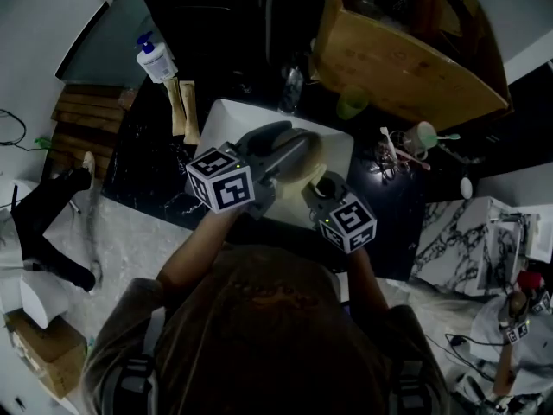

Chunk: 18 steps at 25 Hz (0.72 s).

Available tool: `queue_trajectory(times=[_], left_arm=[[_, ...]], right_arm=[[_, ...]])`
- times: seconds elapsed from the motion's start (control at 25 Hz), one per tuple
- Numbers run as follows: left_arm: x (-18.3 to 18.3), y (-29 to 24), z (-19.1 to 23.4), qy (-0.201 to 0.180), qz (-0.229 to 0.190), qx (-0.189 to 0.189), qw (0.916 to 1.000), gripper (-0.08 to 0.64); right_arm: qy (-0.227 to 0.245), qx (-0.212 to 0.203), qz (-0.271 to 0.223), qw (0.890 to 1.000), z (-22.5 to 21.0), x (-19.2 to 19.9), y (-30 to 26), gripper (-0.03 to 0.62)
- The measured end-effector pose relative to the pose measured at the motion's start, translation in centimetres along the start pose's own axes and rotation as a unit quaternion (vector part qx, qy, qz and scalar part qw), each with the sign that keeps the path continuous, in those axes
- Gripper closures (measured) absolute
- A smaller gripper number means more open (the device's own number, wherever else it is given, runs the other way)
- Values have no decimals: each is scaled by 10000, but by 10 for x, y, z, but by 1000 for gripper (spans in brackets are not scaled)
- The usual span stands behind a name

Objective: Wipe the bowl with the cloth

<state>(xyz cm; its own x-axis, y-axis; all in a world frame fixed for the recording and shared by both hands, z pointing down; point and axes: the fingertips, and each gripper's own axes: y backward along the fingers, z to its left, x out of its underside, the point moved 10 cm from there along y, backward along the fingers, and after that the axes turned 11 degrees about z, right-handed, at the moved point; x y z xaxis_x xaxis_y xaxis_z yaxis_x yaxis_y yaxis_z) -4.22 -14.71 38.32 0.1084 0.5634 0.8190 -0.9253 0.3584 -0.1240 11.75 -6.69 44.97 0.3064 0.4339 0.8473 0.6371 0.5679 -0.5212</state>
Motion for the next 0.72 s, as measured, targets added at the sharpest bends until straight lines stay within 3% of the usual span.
queue_trajectory(times=[0.28, 0.72], left_arm=[[4, -5, 0, -2, -106, -48, 9999, 316], [2, -1, 4, 111, -284, -105, 9995, 318]], right_arm=[[219, -175, 56, 9996, 16, -4, -6, 572], [106, -208, -9, 9997, 19, -1, -2, 572]])
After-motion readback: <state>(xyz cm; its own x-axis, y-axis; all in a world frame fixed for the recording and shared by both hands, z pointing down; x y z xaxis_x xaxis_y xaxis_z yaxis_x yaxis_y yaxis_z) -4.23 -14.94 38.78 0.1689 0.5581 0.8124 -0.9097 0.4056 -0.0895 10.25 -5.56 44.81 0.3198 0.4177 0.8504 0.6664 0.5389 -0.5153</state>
